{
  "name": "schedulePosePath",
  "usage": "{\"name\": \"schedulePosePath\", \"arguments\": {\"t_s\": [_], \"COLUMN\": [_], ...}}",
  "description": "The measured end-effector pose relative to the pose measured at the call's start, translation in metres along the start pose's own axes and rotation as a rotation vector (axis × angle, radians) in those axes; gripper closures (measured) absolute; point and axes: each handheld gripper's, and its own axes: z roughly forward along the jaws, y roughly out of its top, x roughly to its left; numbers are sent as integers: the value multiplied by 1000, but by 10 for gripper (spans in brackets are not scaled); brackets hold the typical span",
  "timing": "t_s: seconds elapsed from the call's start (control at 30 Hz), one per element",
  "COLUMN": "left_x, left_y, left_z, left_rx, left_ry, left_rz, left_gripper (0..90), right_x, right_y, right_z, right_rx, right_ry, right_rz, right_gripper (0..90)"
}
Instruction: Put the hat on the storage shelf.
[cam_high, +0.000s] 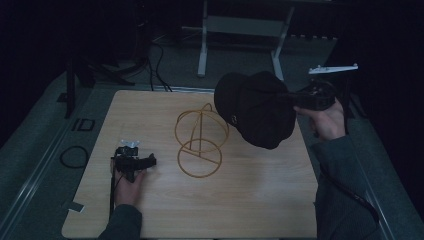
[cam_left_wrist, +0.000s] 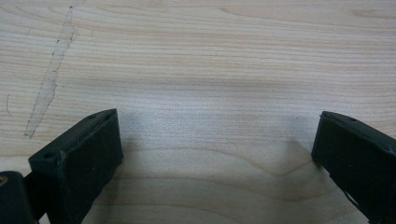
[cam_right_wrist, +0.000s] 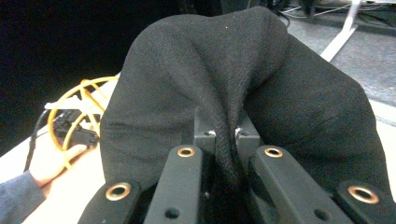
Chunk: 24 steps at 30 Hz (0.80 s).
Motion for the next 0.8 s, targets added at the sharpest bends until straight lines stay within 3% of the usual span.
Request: {"name": "schedulePosePath", "arguments": {"t_s": [0.8], "left_x": [0], "left_y": [0], "left_z": [0], "left_rx": [0], "left_ry": [0], "left_rz": [0], "left_gripper": [13], "right_x": [17], "right_y": [15], "right_z": [-1], "right_rx": [-17], "right_ry": [61], "right_rz": [-30], "right_gripper": [850]}}
